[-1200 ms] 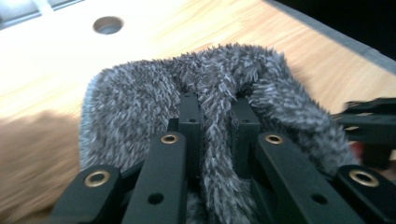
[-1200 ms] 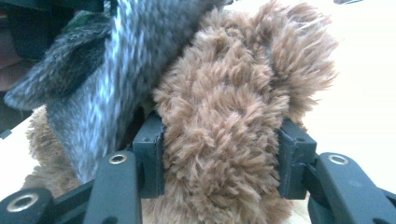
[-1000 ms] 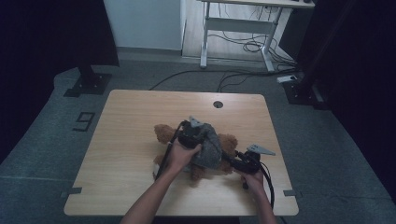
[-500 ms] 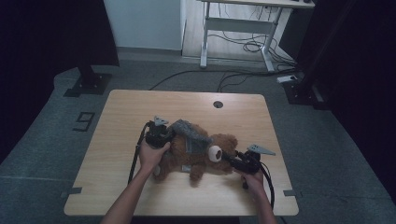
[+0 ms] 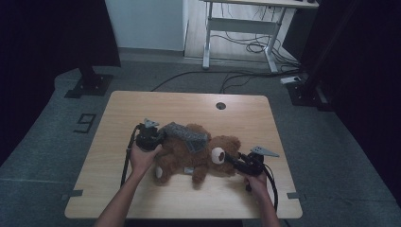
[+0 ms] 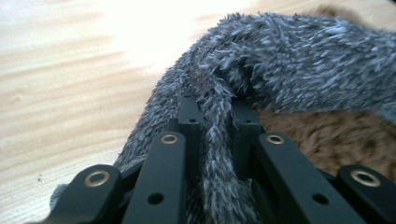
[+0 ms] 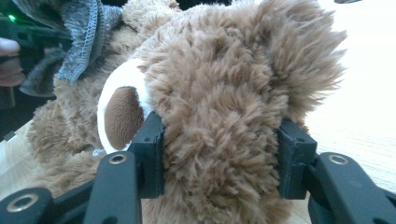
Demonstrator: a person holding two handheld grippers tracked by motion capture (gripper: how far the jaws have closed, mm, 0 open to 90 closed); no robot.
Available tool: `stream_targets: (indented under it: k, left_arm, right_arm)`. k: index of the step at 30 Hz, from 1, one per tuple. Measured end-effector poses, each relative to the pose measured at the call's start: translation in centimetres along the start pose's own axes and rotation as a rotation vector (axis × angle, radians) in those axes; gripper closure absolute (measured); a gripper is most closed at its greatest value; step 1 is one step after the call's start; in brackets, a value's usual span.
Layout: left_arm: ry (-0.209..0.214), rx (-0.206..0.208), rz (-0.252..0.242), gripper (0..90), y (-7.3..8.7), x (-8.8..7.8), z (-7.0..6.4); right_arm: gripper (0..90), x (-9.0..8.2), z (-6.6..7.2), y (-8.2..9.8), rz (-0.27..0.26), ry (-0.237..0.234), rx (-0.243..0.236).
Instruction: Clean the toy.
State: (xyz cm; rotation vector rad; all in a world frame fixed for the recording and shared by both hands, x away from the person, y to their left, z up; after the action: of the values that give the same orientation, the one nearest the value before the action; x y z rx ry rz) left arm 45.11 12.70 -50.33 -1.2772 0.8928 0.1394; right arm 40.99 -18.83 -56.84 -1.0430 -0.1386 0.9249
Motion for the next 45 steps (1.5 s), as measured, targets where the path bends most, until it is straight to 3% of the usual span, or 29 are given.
stream_targets:
  k: [8,12,18,25,28,31,33,35,38,41,45]
  left_arm:
    - [0.002,0.041,-0.123,78.2,-4.0,-3.0,-1.2]
    - [0.037,0.068,-0.155,78.1,-5.2,-3.5,-2.8]
    - [0.13,0.124,-0.153,78.1,-6.4,-1.4,-8.0]
    - [0.225,0.207,-0.103,77.9,-7.7,3.2,-15.4]
    - [0.249,0.248,-0.077,77.6,-7.9,5.0,-18.3]
    - [0.253,0.274,-0.054,77.4,-7.8,6.5,-20.1]
    - [0.255,0.276,-0.053,76.9,-7.8,7.1,-20.6]
    - [0.22,0.299,-0.039,76.9,-7.6,7.5,-20.4]
    - [0.215,0.277,-0.021,77.2,-7.3,7.5,-19.7]
    - [0.187,0.269,-0.019,77.3,-7.1,6.9,-18.6]
    - [0.157,0.247,-0.012,77.1,-6.3,5.9,-16.0]
  right_arm:
    - [46.3,0.0,-0.1,0.0,0.002,-0.001,0.003]
    - [46.3,0.0,-0.1,0.0,0.0,-0.002,0.005]
    - [46.3,-0.1,0.0,0.0,0.002,0.001,0.005]
    - [46.3,-0.1,0.0,0.1,0.001,-0.001,0.008]
    - [46.2,-0.1,-0.1,0.1,-0.001,-0.001,0.006]
    - [46.3,-0.1,-0.1,0.1,-0.002,-0.002,0.009]
    - [46.2,-0.1,-0.1,0.1,-0.003,-0.005,0.011]
    - [46.2,-0.1,-0.2,0.1,-0.002,-0.005,0.012]
    - [46.2,-0.1,-0.2,0.1,-0.005,-0.006,0.013]
    - [46.2,-0.1,-0.1,0.1,-0.004,-0.003,0.008]
    - [46.2,-0.1,-0.1,0.1,-0.003,0.0,0.006]
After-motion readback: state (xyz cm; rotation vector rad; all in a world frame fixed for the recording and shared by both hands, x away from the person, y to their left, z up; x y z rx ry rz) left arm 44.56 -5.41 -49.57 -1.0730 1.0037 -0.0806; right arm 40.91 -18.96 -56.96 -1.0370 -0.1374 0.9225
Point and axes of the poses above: each handheld gripper's, and its own axes: x roughly forward along the jaws, y roughly out of its underside, z roughly to its left, the point moved 7 cm from there along x, roughly forward along the jaws, and after that the axes turned 8 degrees about x, right-handed, at the moved point
